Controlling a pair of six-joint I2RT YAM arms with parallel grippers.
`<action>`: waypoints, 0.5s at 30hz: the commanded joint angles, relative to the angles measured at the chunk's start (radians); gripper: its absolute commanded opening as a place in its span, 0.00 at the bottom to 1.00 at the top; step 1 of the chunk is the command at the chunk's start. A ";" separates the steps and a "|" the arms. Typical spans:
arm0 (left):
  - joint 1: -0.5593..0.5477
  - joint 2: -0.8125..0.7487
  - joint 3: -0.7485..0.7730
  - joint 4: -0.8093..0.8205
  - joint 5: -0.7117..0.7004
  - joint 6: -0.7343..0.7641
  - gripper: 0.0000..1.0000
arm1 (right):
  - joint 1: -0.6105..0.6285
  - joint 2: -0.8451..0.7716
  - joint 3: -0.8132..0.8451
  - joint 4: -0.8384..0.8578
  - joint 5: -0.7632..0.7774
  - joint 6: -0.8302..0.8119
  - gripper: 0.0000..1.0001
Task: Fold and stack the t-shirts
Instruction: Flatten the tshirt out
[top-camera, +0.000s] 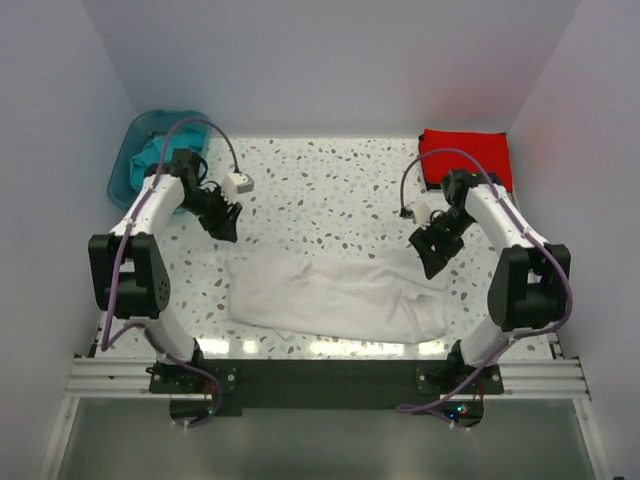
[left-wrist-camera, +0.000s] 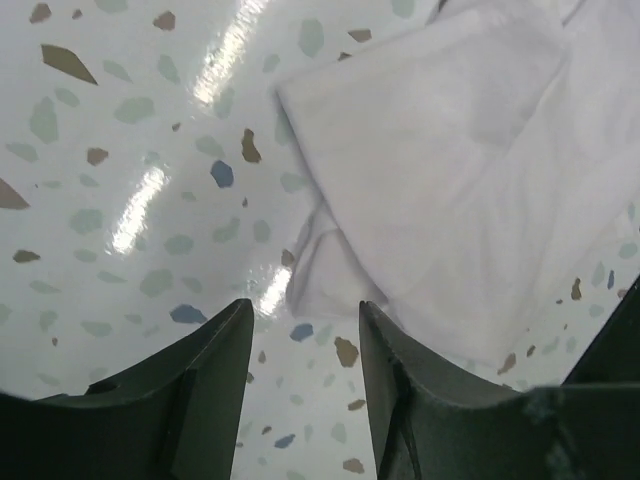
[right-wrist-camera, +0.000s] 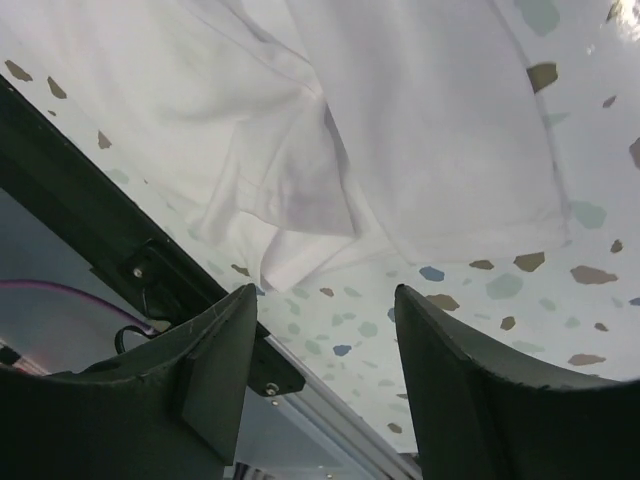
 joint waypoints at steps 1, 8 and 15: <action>-0.077 0.109 0.072 0.185 -0.049 -0.205 0.50 | -0.044 0.052 -0.009 -0.034 0.020 0.042 0.60; -0.154 0.243 0.121 0.316 -0.177 -0.374 0.51 | -0.046 0.032 -0.100 0.019 0.097 0.133 0.59; -0.198 0.312 0.113 0.333 -0.211 -0.394 0.52 | -0.023 0.073 -0.080 0.038 0.043 0.190 0.59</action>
